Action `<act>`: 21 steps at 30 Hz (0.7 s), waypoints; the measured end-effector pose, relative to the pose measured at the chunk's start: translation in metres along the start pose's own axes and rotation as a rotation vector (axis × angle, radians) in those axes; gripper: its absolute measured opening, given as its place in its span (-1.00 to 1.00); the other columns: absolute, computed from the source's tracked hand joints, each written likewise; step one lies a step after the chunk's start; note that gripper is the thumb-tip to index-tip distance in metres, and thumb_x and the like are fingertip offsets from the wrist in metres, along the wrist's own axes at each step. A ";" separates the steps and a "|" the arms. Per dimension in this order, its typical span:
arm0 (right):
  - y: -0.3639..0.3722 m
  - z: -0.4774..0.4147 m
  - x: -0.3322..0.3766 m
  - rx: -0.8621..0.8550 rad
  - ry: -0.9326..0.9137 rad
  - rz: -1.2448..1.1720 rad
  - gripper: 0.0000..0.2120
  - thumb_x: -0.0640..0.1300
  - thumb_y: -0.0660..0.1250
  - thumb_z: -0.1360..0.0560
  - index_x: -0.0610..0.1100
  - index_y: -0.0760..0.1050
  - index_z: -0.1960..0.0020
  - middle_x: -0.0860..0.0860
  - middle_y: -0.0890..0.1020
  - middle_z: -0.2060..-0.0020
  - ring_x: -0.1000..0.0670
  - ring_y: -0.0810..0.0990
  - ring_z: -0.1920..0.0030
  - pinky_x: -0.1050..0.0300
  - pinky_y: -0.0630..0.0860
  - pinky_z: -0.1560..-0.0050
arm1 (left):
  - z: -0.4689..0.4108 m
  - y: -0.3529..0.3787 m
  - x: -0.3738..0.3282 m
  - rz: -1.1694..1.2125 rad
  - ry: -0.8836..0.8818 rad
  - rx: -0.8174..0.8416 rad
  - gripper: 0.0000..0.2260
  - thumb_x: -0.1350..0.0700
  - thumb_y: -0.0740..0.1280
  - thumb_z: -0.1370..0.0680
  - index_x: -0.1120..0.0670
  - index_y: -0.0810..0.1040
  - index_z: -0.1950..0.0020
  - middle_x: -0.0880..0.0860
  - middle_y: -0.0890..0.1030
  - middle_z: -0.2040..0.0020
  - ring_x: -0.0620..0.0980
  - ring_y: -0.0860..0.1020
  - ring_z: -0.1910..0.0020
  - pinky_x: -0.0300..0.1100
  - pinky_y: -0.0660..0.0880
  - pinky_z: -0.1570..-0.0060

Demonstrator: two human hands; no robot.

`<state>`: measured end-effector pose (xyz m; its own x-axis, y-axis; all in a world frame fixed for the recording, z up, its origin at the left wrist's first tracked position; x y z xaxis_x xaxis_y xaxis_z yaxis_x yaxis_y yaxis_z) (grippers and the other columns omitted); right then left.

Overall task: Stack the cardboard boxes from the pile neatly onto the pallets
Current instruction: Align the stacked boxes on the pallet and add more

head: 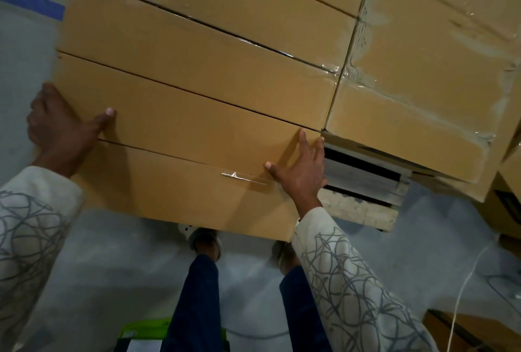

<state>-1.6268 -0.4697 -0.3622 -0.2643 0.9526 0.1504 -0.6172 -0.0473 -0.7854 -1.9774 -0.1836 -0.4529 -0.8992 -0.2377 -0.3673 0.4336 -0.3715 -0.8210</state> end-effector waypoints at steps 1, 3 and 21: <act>0.000 0.000 -0.001 0.008 -0.010 -0.011 0.12 0.25 0.60 -0.34 0.26 -0.05 -0.65 0.03 -0.17 -0.67 -0.17 0.00 -0.65 -0.50 0.13 -0.44 | 0.007 0.000 -0.005 -0.024 0.033 -0.024 0.10 -0.61 0.28 -0.30 -0.06 -0.02 -0.64 0.15 0.10 -0.66 0.28 0.10 -0.62 0.34 0.08 -0.54; -0.004 0.003 -0.005 0.025 -0.037 -0.071 0.14 0.22 0.62 -0.32 0.29 -0.07 -0.64 0.06 -0.18 -0.67 -0.16 0.01 -0.65 -0.54 0.10 -0.43 | 0.033 0.000 -0.024 -0.113 0.107 -0.067 -0.06 -0.45 0.26 -0.45 0.03 0.02 -0.65 0.20 0.04 -0.67 0.31 0.01 -0.63 0.33 -0.03 -0.56; -0.008 0.027 -0.059 0.091 0.033 -0.500 0.13 0.33 0.61 -0.23 0.17 0.09 -0.63 0.00 0.36 -0.56 -0.13 0.39 -0.50 -0.30 0.45 -0.41 | 0.236 0.065 -0.108 -0.154 0.395 0.167 -0.23 -0.34 0.16 -0.57 -0.08 -0.01 -0.70 0.10 -0.08 -0.70 0.17 -0.13 -0.66 0.25 -0.15 -0.59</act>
<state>-1.6265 -0.5341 -0.3483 0.1022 0.8744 0.4744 -0.7247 0.3921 -0.5666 -1.8383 -0.3938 -0.3633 -0.8935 0.1805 -0.4113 0.2671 -0.5227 -0.8096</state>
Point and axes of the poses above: each hand's wrist, its own z-axis away from the middle knuckle, its own y-axis out of the palm, x = y × z, the point moved 1 cm from there along -z, towards the middle knuckle
